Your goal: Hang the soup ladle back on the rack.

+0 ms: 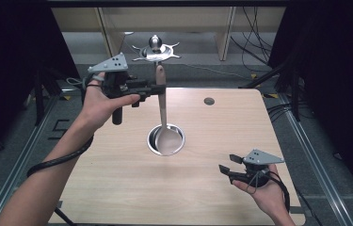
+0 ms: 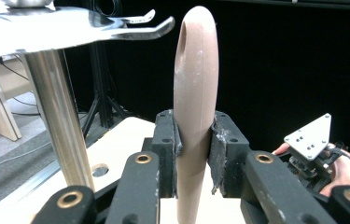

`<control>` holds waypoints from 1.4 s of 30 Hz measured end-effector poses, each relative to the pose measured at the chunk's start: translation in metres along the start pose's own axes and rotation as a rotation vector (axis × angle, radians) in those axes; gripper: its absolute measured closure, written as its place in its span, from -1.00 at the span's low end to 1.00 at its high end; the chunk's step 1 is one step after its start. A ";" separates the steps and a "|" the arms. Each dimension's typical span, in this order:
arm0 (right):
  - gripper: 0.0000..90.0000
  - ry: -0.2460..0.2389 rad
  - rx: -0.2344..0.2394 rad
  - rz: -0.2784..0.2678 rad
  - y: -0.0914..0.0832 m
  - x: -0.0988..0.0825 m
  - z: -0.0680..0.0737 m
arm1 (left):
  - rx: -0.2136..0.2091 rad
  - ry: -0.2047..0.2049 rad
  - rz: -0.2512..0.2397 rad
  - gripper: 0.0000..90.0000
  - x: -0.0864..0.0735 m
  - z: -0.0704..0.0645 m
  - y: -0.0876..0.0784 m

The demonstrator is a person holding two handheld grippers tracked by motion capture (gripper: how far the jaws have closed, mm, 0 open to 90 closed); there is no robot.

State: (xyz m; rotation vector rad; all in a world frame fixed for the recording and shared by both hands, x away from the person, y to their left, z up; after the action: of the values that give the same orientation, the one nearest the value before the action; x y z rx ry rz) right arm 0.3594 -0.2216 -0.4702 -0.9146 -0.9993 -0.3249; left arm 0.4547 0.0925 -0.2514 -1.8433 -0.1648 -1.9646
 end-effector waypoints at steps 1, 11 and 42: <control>-0.09 0.000 0.001 0.000 0.000 0.000 0.000 | -0.002 -0.003 0.000 0.63 0.000 0.001 0.000; -0.09 -0.009 -0.001 -0.005 0.000 0.000 -0.001 | -0.017 -0.028 -0.006 0.63 0.002 0.004 0.000; -0.11 0.036 0.013 0.016 0.004 -0.005 0.001 | -0.014 -0.208 -0.134 0.51 -0.009 0.012 -0.009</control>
State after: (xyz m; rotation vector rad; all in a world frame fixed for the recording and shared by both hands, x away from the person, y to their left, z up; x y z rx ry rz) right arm 0.3587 -0.2197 -0.4760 -0.9015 -0.9592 -0.3200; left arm 0.4626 0.1075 -0.2573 -2.0930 -0.3480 -1.8593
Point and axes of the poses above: each handheld gripper's, and its own axes: y roughly forward along the jaws, x roughly out of its top, z roughly to its left, the point moved 5 cm from there along y, roughly forward along the jaws, and after that the axes turned 11 degrees about y, right-handed, at the moved point
